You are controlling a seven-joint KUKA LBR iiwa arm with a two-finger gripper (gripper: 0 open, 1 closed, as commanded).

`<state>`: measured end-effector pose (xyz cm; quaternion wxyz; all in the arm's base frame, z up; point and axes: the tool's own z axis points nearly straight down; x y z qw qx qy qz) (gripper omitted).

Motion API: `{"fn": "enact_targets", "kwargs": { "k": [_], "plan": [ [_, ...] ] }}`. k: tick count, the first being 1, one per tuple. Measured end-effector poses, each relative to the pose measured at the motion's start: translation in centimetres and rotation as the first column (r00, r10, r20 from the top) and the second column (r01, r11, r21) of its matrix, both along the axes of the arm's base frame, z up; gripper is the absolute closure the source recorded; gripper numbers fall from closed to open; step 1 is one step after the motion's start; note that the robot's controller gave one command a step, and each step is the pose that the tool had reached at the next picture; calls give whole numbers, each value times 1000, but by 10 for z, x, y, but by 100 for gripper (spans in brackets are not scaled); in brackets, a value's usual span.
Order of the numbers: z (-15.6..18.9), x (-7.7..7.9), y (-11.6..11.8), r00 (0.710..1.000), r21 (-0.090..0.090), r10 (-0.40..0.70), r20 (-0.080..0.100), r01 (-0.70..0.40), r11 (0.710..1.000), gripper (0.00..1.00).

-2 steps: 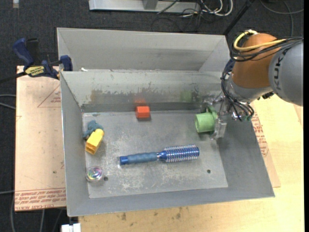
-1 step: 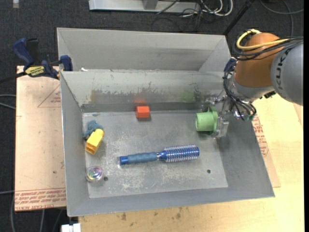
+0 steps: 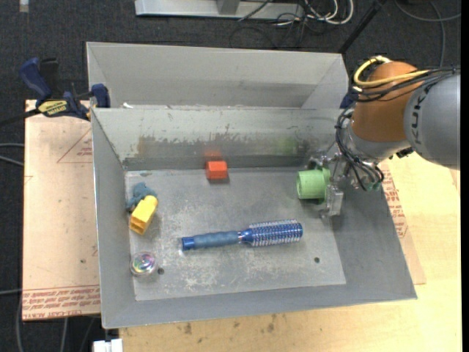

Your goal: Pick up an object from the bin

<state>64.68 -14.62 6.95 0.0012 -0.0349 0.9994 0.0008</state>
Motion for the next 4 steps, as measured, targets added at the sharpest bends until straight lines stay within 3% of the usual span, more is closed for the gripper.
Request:
{"fn": "enact_targets", "kwargs": {
  "k": [1,2,4],
  "plan": [
    [1,1,0,1000,0,0,4,0,1000,0],
    [4,3,0,1000,0,0,9,0,1000,100],
    [13,6,0,1000,-1,-1,2,1,1000,100]
  ]
}}
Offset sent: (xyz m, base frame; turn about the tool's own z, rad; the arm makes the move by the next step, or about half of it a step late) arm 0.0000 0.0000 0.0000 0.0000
